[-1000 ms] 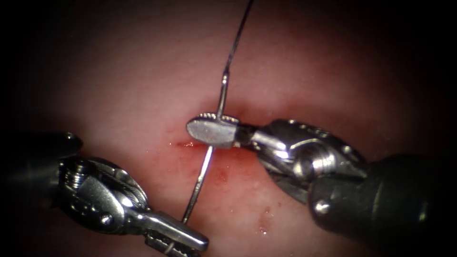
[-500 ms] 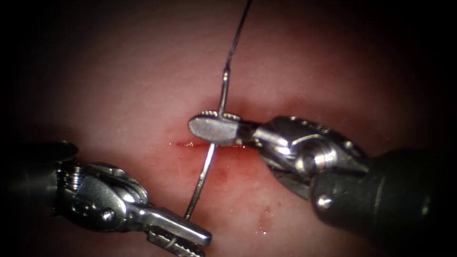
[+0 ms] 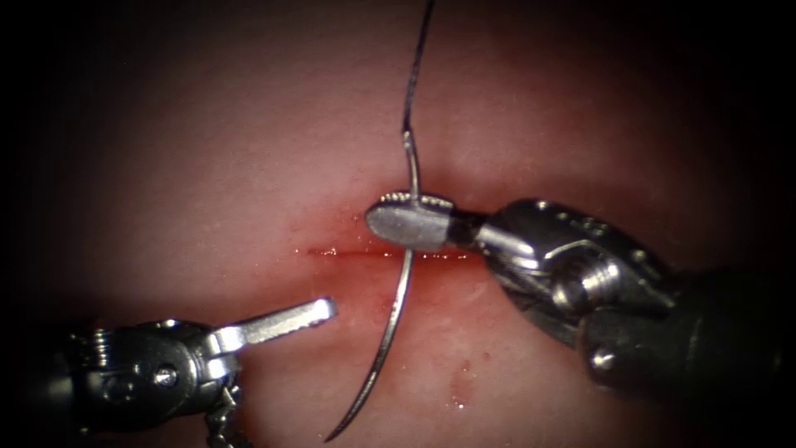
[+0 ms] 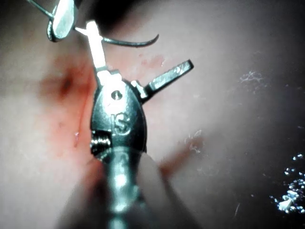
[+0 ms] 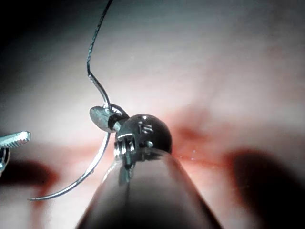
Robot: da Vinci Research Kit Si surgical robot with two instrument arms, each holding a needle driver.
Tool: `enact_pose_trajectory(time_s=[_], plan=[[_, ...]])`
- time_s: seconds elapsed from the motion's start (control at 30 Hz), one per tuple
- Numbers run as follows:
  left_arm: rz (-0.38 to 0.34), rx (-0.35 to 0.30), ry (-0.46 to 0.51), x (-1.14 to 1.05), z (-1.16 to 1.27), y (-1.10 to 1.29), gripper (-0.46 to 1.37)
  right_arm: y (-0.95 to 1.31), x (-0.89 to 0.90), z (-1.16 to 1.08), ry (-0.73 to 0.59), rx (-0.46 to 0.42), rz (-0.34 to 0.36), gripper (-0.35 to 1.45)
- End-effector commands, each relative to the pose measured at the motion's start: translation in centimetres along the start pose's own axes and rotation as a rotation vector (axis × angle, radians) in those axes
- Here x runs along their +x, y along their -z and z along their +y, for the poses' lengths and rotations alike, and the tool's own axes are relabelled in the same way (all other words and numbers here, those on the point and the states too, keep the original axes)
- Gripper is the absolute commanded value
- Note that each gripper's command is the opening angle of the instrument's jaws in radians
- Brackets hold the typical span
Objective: Wound Closure
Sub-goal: Throw the needle through the skin above the wound
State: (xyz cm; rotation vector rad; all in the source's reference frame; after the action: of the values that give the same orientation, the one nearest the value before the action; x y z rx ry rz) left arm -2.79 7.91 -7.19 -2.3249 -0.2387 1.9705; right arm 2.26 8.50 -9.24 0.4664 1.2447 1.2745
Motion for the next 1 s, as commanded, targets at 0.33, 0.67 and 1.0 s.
enact_pose_trajectory(time_s=[0.33, 0.67, 1.0], plan=[[-0.135, 0.239, 0.182, -0.09, -0.28, 0.37, 0.69, 0.11, 0.07, 0.06, 0.274, 0.009, 0.006, -0.35], [-0.35, 0.322, 0.259, -0.1, -0.33, 0.36, 0.66, 0.1, 0.07, 0.09, 0.406, 0.074, 0.01, -0.35], [-0.482, 0.307, 0.262, -0.1, -0.32, 0.35, 0.61, 0.16, 0.09, 0.12, 0.535, 0.089, 0.015, -0.35]])
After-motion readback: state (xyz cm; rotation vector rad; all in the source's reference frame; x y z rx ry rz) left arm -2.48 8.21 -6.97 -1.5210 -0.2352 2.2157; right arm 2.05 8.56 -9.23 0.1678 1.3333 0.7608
